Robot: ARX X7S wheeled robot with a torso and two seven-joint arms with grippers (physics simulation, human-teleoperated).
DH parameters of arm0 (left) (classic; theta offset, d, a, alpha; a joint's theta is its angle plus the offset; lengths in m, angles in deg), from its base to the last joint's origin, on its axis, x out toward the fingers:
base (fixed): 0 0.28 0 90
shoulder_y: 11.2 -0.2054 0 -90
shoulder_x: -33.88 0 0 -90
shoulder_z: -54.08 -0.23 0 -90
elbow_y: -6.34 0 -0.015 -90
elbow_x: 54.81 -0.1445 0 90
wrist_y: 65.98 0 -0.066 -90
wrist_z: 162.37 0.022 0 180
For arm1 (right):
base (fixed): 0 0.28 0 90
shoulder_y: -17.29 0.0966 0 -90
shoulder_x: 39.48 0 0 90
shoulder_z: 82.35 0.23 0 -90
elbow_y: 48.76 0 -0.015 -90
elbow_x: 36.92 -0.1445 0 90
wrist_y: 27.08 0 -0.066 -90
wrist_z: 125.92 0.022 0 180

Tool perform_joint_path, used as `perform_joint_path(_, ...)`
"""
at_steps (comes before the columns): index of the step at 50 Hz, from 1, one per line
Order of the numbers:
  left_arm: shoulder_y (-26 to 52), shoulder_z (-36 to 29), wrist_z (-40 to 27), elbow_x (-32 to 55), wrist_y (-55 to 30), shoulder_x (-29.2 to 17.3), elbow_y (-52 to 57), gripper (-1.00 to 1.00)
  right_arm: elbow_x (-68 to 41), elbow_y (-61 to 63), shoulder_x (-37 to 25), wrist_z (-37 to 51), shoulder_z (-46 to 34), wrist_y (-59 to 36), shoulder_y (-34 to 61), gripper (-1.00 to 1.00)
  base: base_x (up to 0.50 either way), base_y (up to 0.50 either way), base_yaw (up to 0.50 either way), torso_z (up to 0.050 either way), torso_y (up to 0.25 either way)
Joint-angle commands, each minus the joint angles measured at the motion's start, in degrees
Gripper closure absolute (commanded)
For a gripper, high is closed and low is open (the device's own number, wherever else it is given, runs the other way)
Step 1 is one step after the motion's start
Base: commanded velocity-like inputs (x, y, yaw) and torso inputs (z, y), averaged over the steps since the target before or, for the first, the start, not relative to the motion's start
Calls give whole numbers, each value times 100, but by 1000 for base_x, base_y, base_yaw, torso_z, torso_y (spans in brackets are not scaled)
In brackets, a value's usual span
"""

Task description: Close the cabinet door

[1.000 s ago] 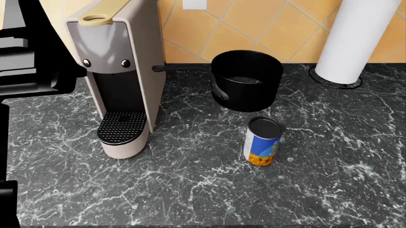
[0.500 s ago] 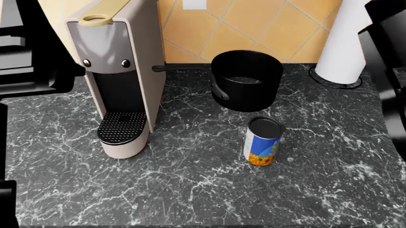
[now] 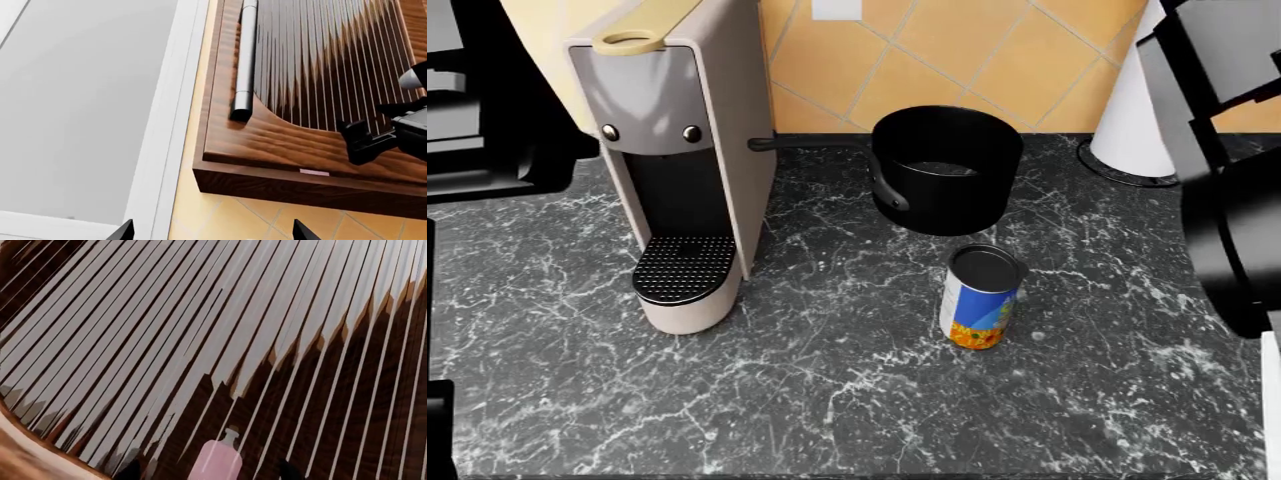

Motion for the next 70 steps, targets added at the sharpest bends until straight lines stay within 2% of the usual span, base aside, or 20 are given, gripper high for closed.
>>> perform_joint_path(1,6,15,16,37,12,-11,-12,-100,661,-1073,-3,196,342,-229,-230,-100,0,0,-4,0,0)
perform_joint_path(7,12,46,23,71,35,-45,-30,-100,702,-1073,-2,276,288,-278,-171,-100,2,-2,-4,0,0)
perform_joint_path(16,-127,6,210,63,155,15,-280,-100,1346,-1074,-2,333,810,-367,-396,-100,3,-2,-4,0,0)
perform_joint_path(28,-208,55,261,61,248,-32,-412,-100,1581,-1075,-1,452,856,-681,-346,-100,2,-2,-4,0,0)
perform_joint_path(42,-239,166,255,142,348,-145,-452,-100,1046,-1075,-1,574,516,-1188,-295,-100,2,-2,-3,0,0)
perform_joint_path(49,-234,253,226,194,406,-235,-424,-100,-78,-1074,0,480,-258,-1461,-309,-100,1,-2,-2,0,0)
perform_joint_path(52,-236,299,208,226,441,-286,-413,-100,-608,-1072,0,356,-1229,-1704,-345,-100,4,-1,-1,0,0)
perform_joint_path(55,-233,331,192,252,459,-323,-389,-100,-1020,-1071,0,385,-1695,-1662,-360,-100,0,0,0,0,0)
perform_joint_path(65,-264,401,199,303,523,-406,-430,-100,-1748,-1003,0,450,-2338,-1567,-369,-100,4,-1,-1,0,0)
perform_joint_path(70,-362,411,385,519,692,-391,-601,-100,-1748,-1003,0,450,-2338,-1567,-369,-100,5,-1,-1,0,0)
